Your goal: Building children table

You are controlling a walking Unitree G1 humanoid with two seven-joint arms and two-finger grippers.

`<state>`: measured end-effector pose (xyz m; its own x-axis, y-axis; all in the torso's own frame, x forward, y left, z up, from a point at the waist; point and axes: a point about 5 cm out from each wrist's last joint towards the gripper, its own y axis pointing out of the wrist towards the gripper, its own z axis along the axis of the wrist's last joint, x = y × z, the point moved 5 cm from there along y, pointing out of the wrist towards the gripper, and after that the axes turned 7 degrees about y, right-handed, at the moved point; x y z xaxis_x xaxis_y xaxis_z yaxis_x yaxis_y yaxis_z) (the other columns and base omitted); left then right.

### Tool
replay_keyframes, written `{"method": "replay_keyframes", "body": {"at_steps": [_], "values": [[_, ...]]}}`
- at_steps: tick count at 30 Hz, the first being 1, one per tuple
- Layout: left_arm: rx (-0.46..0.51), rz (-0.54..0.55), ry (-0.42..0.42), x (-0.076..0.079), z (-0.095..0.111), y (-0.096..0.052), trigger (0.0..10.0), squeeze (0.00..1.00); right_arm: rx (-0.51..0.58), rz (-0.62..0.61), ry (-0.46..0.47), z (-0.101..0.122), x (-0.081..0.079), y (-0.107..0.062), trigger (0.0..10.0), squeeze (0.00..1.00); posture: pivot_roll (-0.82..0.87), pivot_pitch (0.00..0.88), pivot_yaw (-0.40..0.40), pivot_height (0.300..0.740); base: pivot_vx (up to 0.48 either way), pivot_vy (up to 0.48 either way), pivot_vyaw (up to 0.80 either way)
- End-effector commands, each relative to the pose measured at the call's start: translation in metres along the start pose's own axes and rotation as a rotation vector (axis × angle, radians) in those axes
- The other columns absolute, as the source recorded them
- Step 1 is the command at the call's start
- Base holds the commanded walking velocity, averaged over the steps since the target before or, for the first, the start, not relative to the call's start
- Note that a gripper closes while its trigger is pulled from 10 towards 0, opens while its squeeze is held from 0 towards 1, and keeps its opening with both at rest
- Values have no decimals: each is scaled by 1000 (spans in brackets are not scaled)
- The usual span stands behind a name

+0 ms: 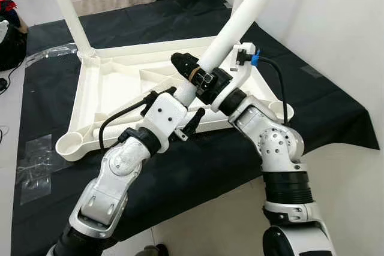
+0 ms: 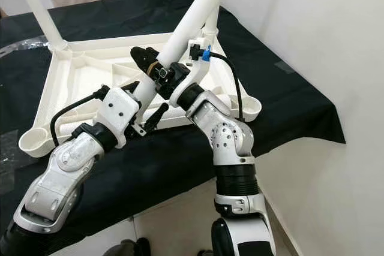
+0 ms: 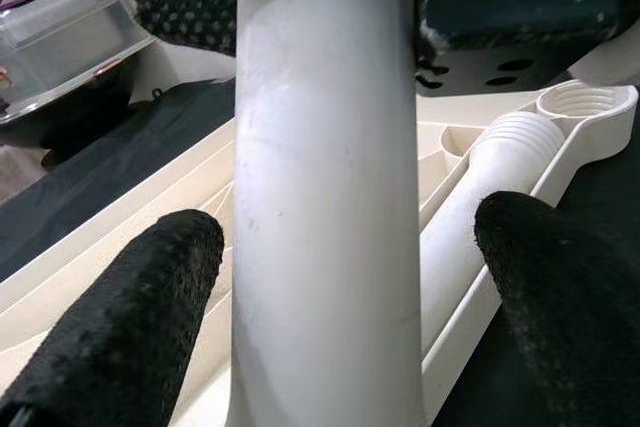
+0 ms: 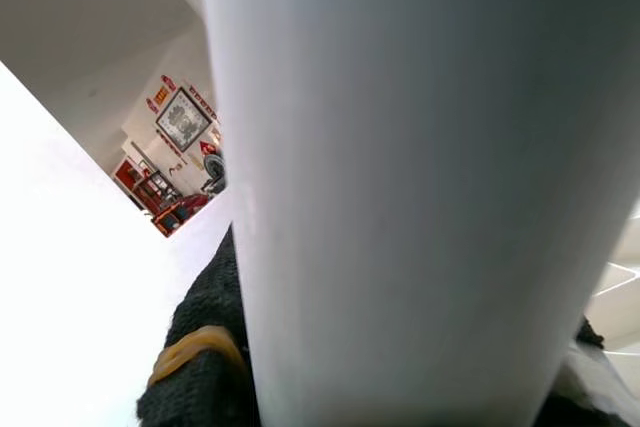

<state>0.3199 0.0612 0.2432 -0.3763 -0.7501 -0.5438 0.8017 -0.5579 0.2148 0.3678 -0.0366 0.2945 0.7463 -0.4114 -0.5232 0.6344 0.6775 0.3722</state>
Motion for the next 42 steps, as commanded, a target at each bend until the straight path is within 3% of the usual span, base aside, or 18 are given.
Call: {"method": "replay_keyframes", "body": {"at_steps": [1,2,3,6,9,12,13,17,22,23,24,26,29,32,42], "values": [[-37,8,10,-1,-8,-3,10000,1000,19,8,-1,4,-2,3,0,0,68,164,-38,740,0,0,0],[-52,13,31,-4,-11,-3,10000,973,26,2,-8,7,-1,3,0,0,66,159,-37,740,0,0,0],[-72,45,46,-11,-15,-4,10000,0,33,-10,-19,10,1,2,0,0,65,151,-39,740,0,0,0],[-86,70,49,-16,-18,-6,10000,0,41,-20,-29,12,3,2,0,0,64,146,-38,740,0,0,0],[-105,106,59,-26,-22,-9,10000,0,80,-96,-76,21,15,0,0,0,63,139,-37,740,0,0,0],[-106,135,71,-32,-21,-10,10000,0,157,-234,-124,38,38,-6,0,0,67,128,-39,740,0,0,0],[-106,135,71,-32,-21,-10,10000,0,157,-234,-124,38,38,-6,0,0,67,128,-39,740,0,0,0],[-108,168,48,-36,-21,-13,10000,0,289,-445,-196,67,67,-24,0,0,72,116,-38,740,0,0,0],[-113,183,37,-36,-22,-14,10000,0,314,-510,-244,74,74,-31,0,0,72,106,-35,740,0,0,0],[-126,222,7,-35,-23,-17,10000,0,309,-550,-365,79,73,-37,10000,0,73,100,-30,740,0,0,0],[-126,222,7,-35,-23,-17,10000,0,309,-550,-365,79,73,-37,10000,0,73,100,-30,740,0,0,0],[-138,265,-30,-30,-23,-25,10000,0,288,-592,-565,82,68,-45,10000,0,70,99,-30,740,0,0,0],[-150,276,-76,-22,-26,-33,10000,0,277,-594,-670,75,59,-53,10000,0,67,95,-27,740,0,0,0],[-149,276,-120,-17,-26,-36,10000,0,270,-605,-702,70,58,-60,10000,0,65,89,-27,740,0,0,408],[-144,323,-132,-16,-16,-39,10000,0,298,-644,-757,75,50,-69,10000,0,62,80,-29,740,0,0,784]]}}
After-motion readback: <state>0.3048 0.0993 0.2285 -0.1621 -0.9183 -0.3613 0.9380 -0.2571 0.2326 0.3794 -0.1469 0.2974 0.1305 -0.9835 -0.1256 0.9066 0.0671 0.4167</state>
